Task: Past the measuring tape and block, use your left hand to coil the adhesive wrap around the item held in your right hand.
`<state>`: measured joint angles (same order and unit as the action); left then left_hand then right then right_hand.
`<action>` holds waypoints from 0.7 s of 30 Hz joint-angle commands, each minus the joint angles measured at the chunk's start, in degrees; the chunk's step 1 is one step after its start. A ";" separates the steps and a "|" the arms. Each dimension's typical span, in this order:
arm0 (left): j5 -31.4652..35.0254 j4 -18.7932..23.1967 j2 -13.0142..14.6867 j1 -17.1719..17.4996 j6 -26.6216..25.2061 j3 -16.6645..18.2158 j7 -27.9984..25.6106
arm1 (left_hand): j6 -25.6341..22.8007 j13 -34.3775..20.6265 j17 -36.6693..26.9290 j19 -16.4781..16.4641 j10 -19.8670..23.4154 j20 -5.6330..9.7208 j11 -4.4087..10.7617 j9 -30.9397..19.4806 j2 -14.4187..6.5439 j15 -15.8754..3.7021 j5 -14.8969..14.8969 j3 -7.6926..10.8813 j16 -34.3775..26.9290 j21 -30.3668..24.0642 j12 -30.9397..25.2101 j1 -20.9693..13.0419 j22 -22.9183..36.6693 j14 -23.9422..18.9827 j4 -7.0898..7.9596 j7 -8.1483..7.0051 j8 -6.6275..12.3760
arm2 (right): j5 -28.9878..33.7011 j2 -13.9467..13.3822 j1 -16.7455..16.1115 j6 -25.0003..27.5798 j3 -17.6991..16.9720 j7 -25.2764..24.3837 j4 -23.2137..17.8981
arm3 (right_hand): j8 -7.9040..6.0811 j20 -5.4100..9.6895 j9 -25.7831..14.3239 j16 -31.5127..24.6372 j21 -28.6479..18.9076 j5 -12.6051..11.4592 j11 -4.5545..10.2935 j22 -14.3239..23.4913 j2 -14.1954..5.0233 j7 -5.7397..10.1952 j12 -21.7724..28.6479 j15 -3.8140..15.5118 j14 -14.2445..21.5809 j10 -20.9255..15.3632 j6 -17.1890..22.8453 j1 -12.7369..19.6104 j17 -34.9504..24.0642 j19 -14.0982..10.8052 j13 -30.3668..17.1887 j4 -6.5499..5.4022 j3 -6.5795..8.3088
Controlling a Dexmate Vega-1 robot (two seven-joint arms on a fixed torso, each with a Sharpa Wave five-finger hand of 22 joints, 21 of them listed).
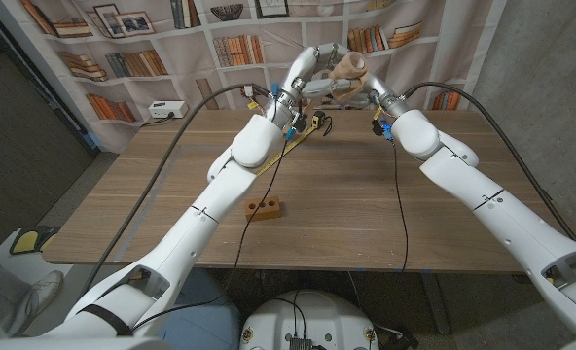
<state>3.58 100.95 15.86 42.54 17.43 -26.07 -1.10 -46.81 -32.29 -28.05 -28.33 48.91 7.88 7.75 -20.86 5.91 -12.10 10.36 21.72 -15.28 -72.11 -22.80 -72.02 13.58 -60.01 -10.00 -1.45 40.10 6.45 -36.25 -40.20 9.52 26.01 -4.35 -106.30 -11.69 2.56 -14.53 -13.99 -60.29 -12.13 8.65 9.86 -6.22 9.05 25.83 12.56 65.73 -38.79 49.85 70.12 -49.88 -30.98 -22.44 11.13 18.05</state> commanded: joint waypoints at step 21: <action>-3.35 0.66 1.38 4.18 -0.98 -0.99 0.95 | -0.14 -0.38 -0.54 0.55 0.76 0.04 0.06 -0.50 -12.21 -0.65 -0.08 0.58 -0.02 -1.66 0.43 -12.15 -1.31 -0.91 0.64 0.04 1.75 | -6.17 1.18 -0.75 -0.54 -2.27 -0.24 -0.03 | -0.17 2.72 -0.12 -0.38 -0.52 -0.37 -1.40 0.10 -0.76 -5.45 0.45 0.69 0.57 -18.56 4.70 -0.17 -0.08 -0.56 -8.62 -2.01 2.11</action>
<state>1.54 101.91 17.18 45.47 17.20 -26.35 -0.95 -46.54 -32.55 -28.33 -27.92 48.96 8.09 7.80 -21.13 5.94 -12.10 10.36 21.72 -14.86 -73.44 -22.46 -72.05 12.24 -60.01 -10.00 -1.51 40.62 2.59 -35.47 -40.47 10.39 24.88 -4.73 -106.94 -11.65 2.88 -14.51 -13.99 -60.28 -12.08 8.65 9.87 -6.28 8.68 25.73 12.46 65.84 -38.79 49.62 70.04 -49.89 -31.28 -22.44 11.13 18.05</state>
